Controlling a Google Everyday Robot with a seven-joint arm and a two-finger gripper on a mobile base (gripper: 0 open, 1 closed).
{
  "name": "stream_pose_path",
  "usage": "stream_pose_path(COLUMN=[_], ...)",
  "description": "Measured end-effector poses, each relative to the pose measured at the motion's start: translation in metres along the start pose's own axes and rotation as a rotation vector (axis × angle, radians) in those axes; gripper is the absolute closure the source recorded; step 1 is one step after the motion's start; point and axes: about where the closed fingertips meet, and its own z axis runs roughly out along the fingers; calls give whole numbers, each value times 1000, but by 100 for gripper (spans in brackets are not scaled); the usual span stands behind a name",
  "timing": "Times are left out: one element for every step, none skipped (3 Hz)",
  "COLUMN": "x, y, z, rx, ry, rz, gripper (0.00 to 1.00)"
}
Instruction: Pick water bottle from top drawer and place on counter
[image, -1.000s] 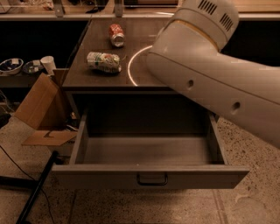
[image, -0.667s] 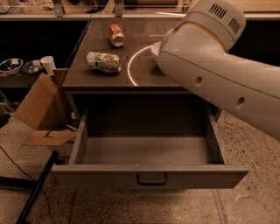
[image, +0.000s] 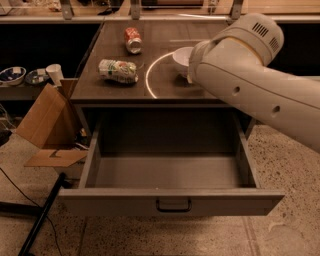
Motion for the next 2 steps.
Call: stream_pose_path(x=[9,19], y=[5,10], z=[20,35], rx=[-5,-29], ry=[-45,-81], rz=[-49,-72], gripper=[100,100])
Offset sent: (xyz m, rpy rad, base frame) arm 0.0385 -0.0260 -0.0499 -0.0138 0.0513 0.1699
